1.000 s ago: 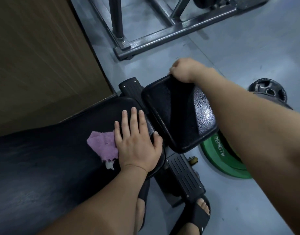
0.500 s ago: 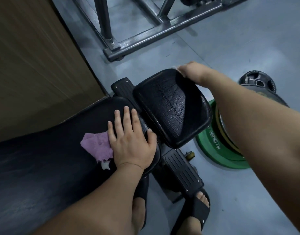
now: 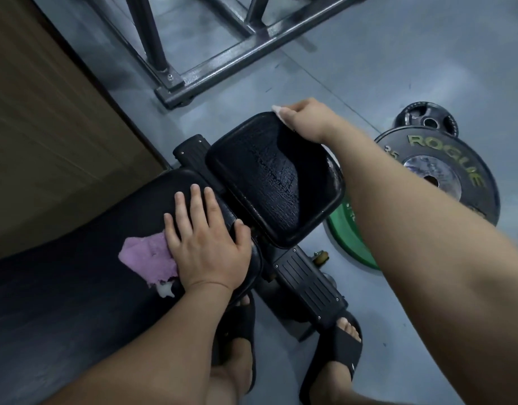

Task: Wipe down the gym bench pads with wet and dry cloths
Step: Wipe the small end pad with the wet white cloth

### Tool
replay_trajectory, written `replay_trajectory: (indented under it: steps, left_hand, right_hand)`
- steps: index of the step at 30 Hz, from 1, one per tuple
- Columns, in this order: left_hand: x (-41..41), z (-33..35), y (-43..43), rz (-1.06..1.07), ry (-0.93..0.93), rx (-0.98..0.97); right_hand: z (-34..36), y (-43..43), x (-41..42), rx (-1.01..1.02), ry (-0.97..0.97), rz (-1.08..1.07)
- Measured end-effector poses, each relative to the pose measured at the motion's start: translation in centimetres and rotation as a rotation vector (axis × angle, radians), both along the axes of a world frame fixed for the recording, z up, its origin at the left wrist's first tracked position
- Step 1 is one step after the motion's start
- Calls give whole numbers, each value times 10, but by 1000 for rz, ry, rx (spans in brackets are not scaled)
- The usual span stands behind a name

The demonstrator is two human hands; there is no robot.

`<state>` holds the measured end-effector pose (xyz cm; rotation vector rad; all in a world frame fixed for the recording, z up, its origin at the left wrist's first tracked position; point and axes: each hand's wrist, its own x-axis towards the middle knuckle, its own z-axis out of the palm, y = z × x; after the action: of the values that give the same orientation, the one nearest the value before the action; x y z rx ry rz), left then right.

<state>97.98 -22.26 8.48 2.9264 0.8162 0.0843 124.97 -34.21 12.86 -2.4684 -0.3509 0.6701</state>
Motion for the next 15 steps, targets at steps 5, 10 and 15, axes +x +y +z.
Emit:
replay_trajectory:
  steps: [5,10,15]
  left_hand:
    - [0,-1,-2,6,-19,-9]
    - [-1,-2,-2,4,-15,2]
    - [-1,-3,-4,7,-22,9]
  right_hand:
    - [0,-65,-39,-29,34,-119]
    - [1,-106,-87,-5,68,-210]
    - [0,-69,-55,-61,19,-198]
